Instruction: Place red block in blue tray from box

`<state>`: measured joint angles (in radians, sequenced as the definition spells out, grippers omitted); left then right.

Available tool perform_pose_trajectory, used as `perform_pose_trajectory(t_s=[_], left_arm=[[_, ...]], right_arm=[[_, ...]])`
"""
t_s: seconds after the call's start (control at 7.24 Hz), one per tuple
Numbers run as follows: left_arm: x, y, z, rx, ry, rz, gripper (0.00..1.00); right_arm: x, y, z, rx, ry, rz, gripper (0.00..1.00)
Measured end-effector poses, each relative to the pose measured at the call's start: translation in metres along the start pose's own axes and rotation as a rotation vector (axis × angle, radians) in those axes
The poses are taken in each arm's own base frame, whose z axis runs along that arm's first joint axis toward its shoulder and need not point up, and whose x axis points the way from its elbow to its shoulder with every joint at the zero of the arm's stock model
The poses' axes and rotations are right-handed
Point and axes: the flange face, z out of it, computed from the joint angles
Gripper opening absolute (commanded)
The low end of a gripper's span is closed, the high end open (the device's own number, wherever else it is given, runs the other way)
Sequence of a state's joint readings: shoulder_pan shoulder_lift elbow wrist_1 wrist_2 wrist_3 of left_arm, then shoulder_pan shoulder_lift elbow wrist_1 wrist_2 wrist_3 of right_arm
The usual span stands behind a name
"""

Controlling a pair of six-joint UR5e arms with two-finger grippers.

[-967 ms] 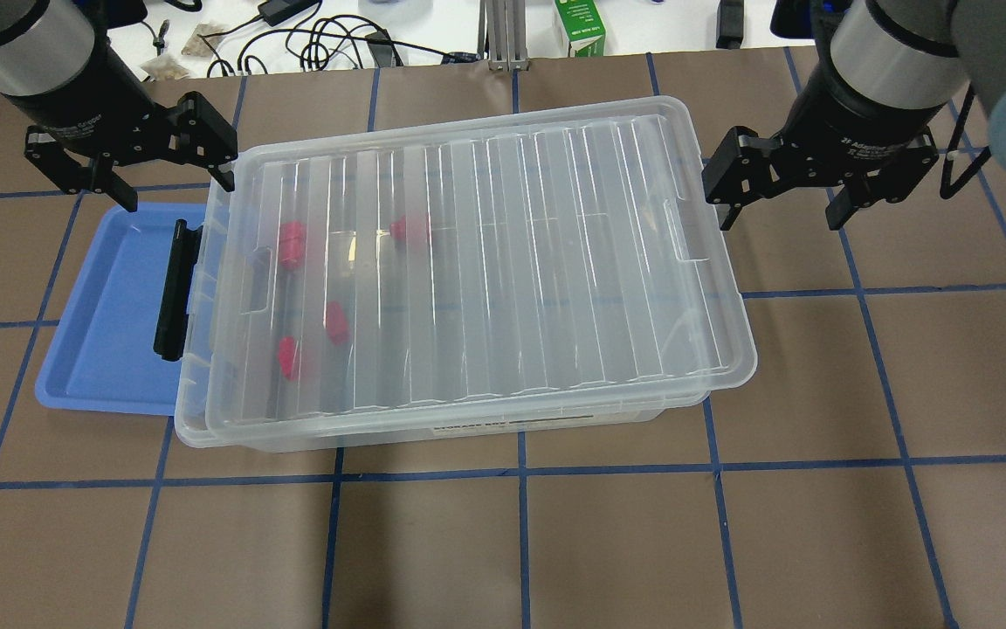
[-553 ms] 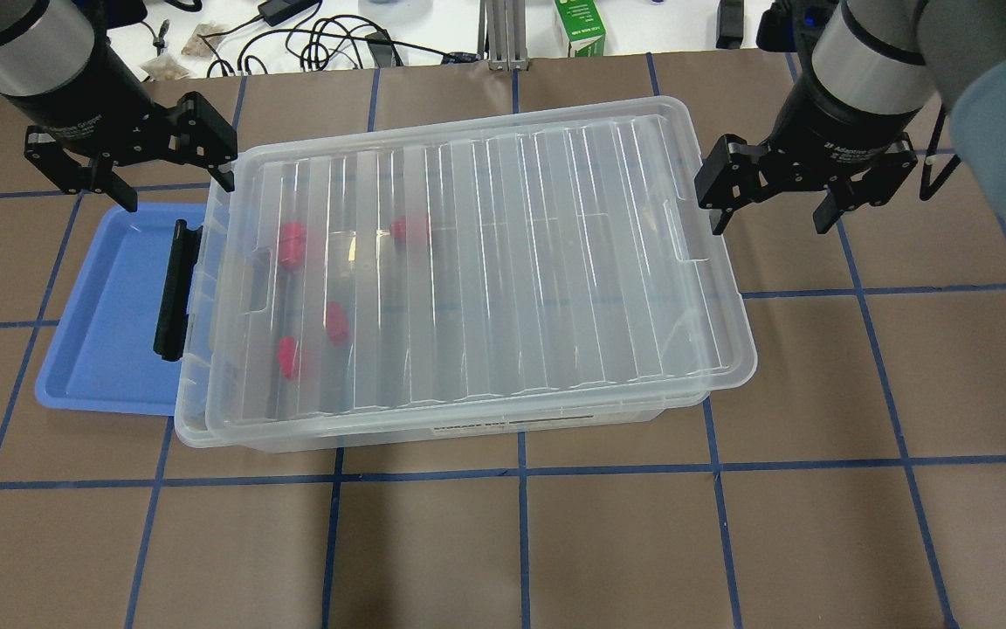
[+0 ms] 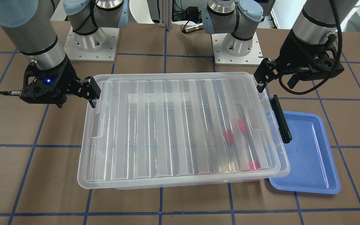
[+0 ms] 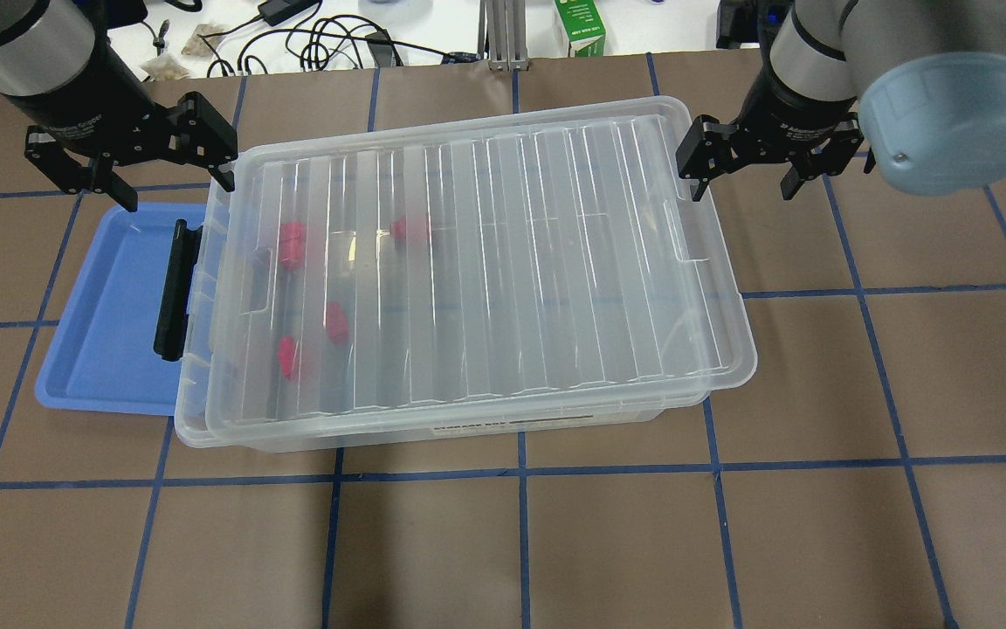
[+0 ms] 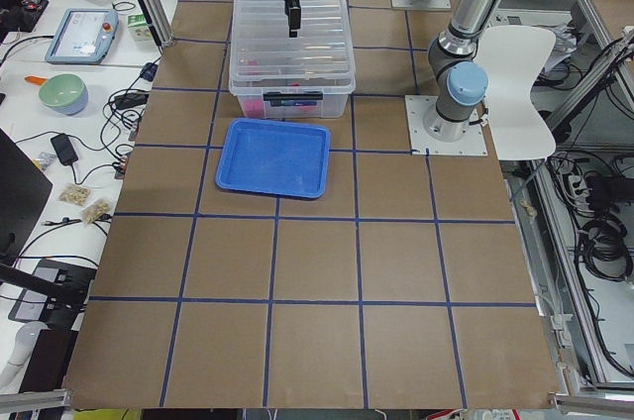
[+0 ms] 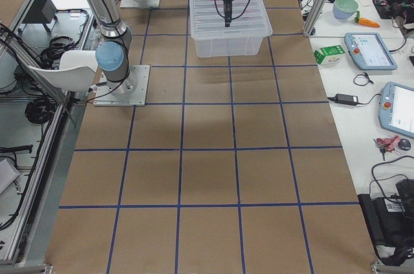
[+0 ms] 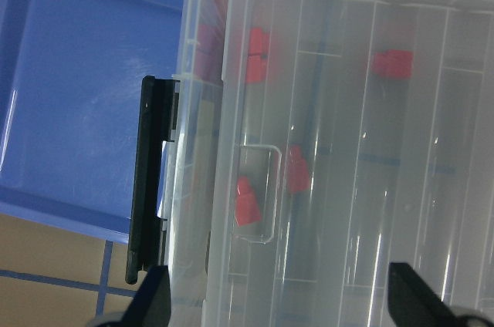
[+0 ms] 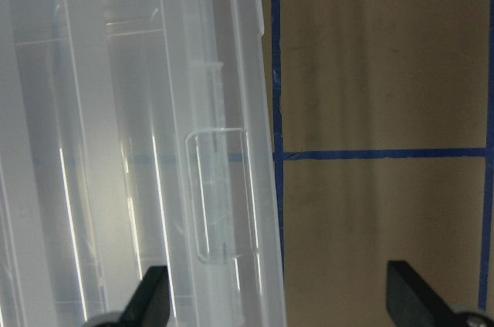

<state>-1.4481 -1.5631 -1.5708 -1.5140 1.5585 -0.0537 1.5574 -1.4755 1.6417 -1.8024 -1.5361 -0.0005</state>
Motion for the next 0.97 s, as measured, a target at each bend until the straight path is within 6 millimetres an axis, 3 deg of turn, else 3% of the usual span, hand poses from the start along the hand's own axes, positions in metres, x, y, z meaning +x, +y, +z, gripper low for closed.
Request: perform_pose_trajectory(t_s=[0.28,0.97], left_arm=[[0.000,0.000,0.000,0.000,0.000,0.000,1.00],[0.000,0.000,0.001,-0.001,0.000,0.000,1.00]], right_arm=[[0.019,-0.015,0.023,-0.022,0.004,-0.018,1.00],[0.026,-0.007,0.066,-0.051,-0.013,-0.023,1.00]])
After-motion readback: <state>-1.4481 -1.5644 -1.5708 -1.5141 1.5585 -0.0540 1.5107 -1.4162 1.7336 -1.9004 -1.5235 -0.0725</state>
